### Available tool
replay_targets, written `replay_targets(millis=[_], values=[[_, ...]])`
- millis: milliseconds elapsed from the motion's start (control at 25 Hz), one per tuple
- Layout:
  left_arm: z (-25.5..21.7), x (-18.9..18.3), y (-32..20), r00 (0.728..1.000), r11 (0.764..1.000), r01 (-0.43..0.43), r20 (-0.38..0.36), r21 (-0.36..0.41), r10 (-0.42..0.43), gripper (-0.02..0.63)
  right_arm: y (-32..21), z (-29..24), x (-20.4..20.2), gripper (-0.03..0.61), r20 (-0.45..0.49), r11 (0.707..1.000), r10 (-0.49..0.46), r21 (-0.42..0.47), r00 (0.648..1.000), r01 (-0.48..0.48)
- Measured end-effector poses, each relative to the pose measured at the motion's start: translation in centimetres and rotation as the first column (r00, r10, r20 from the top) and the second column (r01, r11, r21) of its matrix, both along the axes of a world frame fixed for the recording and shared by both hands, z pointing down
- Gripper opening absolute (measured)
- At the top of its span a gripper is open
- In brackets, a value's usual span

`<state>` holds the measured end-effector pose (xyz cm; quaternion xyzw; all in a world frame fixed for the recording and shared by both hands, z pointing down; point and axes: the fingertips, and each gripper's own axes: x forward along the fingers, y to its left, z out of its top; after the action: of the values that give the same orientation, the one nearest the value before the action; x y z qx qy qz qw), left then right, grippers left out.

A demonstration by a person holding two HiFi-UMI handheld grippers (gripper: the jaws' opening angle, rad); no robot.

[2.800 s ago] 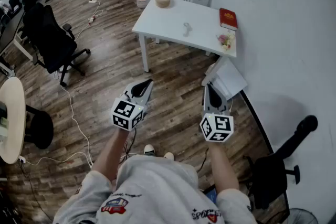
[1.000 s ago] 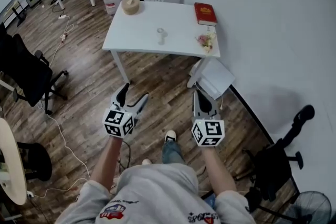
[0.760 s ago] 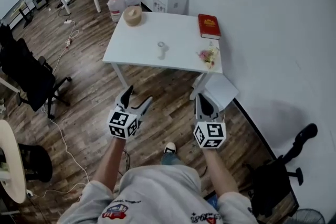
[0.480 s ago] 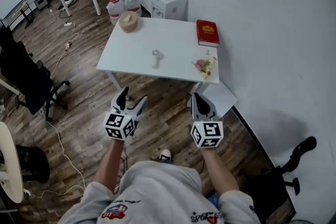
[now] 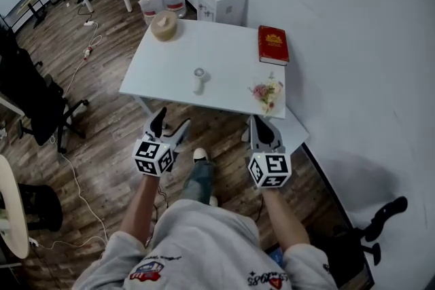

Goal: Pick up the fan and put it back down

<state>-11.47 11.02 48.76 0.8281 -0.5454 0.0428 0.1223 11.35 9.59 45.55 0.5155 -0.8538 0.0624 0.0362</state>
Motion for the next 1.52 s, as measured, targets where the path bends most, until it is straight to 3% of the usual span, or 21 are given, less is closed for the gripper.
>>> replay_targets(millis=[800,1520], values=[[3.3,-3.4,-28.7,0.996,0.995,-0.087,-0.035,-0.048,0.086,0.357,-27.4,0.4,-5.7,0.0,-0.018,0.999,0.041,0.014,0.999,-0.041],[8.2,-3.5,-36.1,0.993,0.977,-0.104,-0.076,-0.189,0.091,0.357,-36.7,3.4,-6.7,0.0,-0.024,0.999,-0.007,-0.048,1.0,0.006]])
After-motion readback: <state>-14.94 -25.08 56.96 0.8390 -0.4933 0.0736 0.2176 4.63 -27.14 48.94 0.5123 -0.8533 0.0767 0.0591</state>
